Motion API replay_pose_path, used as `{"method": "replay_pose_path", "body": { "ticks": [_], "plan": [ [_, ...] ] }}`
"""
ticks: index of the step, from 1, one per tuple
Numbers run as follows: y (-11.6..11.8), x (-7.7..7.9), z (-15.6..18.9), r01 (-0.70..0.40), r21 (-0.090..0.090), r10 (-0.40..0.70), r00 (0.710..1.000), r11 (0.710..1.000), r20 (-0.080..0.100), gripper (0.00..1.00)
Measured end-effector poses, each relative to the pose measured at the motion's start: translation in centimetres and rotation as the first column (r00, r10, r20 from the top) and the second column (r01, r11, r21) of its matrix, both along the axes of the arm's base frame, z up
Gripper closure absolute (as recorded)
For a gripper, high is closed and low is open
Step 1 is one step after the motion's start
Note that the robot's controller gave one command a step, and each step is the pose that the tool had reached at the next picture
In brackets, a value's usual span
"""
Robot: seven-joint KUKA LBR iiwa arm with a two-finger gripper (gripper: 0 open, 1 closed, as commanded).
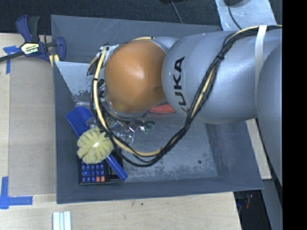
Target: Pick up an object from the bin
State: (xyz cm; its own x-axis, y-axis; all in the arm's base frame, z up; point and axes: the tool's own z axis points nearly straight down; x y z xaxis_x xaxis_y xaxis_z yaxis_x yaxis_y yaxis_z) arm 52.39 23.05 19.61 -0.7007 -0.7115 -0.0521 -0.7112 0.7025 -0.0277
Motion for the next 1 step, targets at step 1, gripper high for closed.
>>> {"method": "replay_pose_path", "body": {
  "ticks": [1],
  "plan": [
    [0.43, 0.67, -9.67, 0.060, 0.006, -0.060, 0.998, 0.998, 0.005, 1.00]
  ]
}}
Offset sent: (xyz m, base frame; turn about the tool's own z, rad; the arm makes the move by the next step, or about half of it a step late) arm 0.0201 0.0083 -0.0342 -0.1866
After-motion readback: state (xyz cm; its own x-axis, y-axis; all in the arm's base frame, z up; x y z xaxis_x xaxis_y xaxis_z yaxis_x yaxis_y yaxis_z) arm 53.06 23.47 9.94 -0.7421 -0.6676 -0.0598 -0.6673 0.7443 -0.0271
